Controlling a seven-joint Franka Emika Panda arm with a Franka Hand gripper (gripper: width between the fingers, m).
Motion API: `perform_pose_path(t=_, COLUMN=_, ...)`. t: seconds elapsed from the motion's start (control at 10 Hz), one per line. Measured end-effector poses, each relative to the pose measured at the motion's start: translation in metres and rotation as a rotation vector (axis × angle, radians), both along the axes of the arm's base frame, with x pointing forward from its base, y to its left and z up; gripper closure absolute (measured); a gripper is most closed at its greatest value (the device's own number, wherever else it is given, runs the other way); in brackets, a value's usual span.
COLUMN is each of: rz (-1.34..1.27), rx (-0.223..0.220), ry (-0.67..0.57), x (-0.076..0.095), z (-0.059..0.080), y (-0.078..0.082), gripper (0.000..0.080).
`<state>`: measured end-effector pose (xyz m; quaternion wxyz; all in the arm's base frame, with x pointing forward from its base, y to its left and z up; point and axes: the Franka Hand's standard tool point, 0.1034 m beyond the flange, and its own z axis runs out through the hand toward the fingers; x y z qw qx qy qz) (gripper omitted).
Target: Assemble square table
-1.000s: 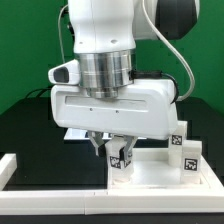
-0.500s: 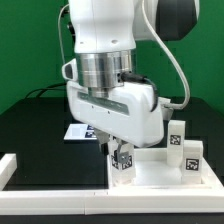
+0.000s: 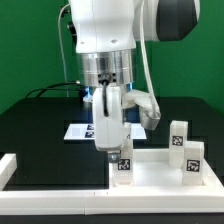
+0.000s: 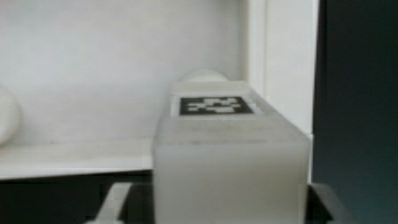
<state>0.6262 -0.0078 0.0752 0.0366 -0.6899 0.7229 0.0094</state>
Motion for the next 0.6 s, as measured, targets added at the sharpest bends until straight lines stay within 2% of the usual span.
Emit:
perform_pose_path(t=0.1, rz=0.020, rx=-0.001, ry=0.000, x=0.000, z=-0.001, y=0.000, gripper=0.0483)
perform_pose_path(t=0.2, rz=0.040, rx=-0.005, ry=0.002, x=-0.001, z=-0.002, y=0.002, gripper=0.0305)
perform_pose_path(t=0.3, rz=0.230, rx=-0.043, ry=0.012, x=0.000, z=-0.001, y=0.006, gripper=0.0305)
perform_pose_path(t=0.4, rz=0.355, rx=-0.061, ry=0.014, x=0.000, z=0.000, y=0.013, gripper=0.0184)
perform_pose_path(t=0.6, rz=0.476, rx=-0.058, ry=0.006, x=0.000, z=-0.001, y=0.010, gripper=0.0160)
